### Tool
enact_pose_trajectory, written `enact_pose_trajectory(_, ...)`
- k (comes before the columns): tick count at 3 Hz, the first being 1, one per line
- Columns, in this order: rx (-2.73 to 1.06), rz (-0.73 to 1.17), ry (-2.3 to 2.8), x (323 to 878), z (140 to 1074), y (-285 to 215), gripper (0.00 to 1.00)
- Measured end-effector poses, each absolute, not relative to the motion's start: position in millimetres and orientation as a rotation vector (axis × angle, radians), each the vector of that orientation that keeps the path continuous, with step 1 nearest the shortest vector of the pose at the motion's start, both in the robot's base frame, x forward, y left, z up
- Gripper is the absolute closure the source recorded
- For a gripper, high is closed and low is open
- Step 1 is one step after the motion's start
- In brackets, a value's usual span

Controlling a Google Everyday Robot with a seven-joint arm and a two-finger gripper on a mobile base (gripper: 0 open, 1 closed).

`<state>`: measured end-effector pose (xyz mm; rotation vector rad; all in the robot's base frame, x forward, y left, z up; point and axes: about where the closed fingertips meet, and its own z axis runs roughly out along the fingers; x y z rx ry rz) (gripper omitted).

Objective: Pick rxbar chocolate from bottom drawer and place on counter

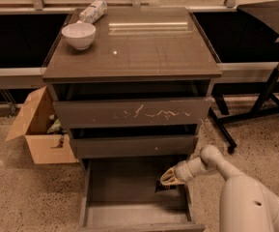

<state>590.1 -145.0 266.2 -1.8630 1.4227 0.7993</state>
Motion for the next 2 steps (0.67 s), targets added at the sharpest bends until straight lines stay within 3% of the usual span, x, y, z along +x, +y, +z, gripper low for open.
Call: enact_pose_trajectory(2,-1.863,0.799,1.423,590.0,266.1,-145.0,0.34)
